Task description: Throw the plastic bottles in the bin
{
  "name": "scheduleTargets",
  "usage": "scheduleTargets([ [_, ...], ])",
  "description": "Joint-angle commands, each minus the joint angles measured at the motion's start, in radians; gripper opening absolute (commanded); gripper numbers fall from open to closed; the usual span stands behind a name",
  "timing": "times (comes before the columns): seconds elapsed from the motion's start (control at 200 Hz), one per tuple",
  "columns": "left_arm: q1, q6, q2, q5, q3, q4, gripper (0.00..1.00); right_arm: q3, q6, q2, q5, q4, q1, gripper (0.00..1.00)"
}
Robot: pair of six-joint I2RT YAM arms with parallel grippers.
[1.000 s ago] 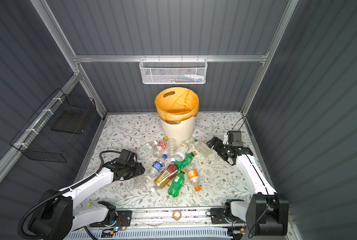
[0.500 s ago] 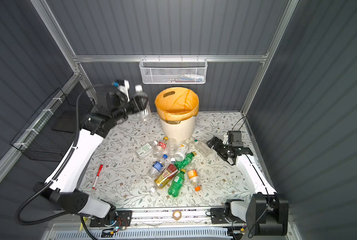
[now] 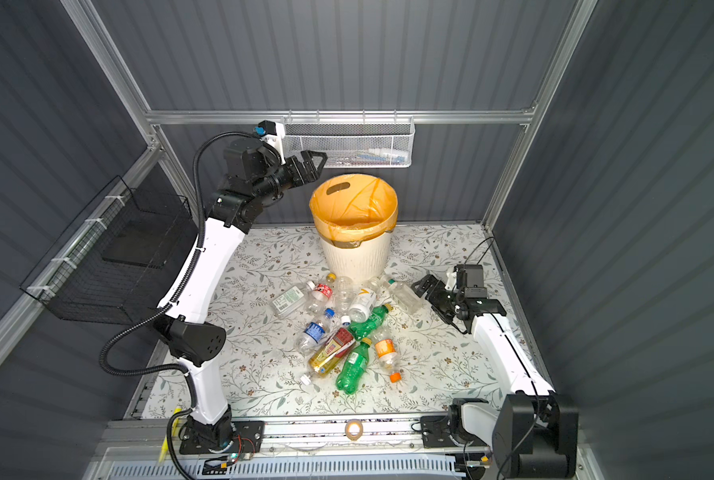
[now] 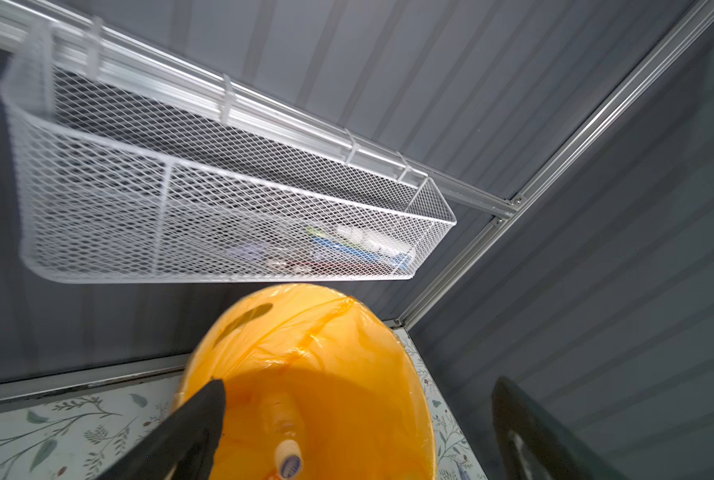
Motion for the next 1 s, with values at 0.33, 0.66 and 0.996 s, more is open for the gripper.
scheduleTargets([
  [0.33, 0.145, 0.204, -0.498, -0.059, -0.796, 0.003, 1.00, 0.340, -0.429, 0.273, 0.188, -0.284, 0.062, 0.98],
  [0.66, 0.146, 0.111, -0.587, 0.060, -1.296, 0.108, 0.99, 0.536, -0.650, 0.521, 0.344, -0.445, 0.215, 0.95],
  [0.996, 0.145, 0.096, -0.577, 0.053, -1.429, 0.188, 0.99, 0.566, -0.740, 0.626, 0.445, -0.417, 0.271, 0.96],
])
